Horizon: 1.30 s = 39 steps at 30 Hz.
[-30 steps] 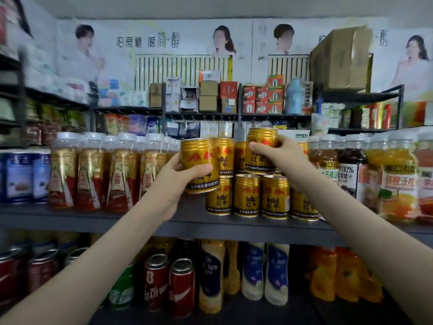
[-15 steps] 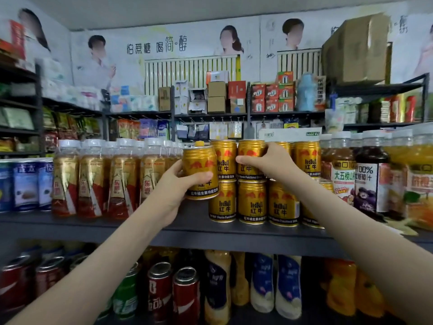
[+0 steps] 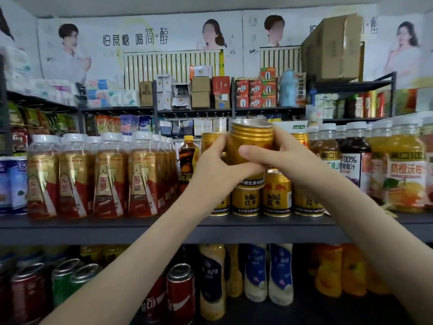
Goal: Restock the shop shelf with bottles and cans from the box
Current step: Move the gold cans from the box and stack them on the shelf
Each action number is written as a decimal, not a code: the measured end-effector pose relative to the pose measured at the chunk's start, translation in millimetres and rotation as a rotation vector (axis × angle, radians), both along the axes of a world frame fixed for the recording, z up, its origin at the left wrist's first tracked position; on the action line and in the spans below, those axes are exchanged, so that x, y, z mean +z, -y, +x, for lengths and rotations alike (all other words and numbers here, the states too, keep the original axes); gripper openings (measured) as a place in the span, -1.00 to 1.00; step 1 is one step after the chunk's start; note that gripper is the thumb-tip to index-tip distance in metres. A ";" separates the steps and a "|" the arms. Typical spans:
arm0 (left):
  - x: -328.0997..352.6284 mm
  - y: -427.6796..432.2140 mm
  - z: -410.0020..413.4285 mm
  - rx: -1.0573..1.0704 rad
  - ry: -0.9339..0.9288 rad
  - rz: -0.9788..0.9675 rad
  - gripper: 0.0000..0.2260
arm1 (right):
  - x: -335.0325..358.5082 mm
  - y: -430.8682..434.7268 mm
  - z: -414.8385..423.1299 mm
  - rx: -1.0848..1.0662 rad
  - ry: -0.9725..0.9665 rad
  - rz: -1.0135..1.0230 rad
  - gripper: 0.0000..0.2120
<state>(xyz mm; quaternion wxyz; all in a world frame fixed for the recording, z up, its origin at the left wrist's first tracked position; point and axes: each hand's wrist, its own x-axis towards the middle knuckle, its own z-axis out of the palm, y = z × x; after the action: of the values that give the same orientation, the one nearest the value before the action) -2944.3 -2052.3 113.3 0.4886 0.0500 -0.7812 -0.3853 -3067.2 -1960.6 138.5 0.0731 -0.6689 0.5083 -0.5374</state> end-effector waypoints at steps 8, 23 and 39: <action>8.6 30.1 -13.0 0.582 0.159 -0.365 -0.23 | 14.0 6.9 -47.2 -0.267 0.119 -0.027 -0.70; -43.5 78.2 -25.1 0.456 0.201 -0.272 -0.16 | -4.4 41.7 -80.4 -0.576 -0.126 -0.039 -0.26; -45.4 81.2 -23.3 0.451 0.179 -0.294 -0.17 | -42.5 37.9 -50.8 -0.870 -0.474 -0.035 -0.14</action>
<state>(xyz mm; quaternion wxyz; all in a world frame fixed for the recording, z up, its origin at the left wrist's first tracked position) -2967.6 -2133.6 67.9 0.4930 0.1849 -0.8379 -0.1436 -3117.9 -1998.6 96.0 -0.2871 -0.4995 0.7340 -0.3597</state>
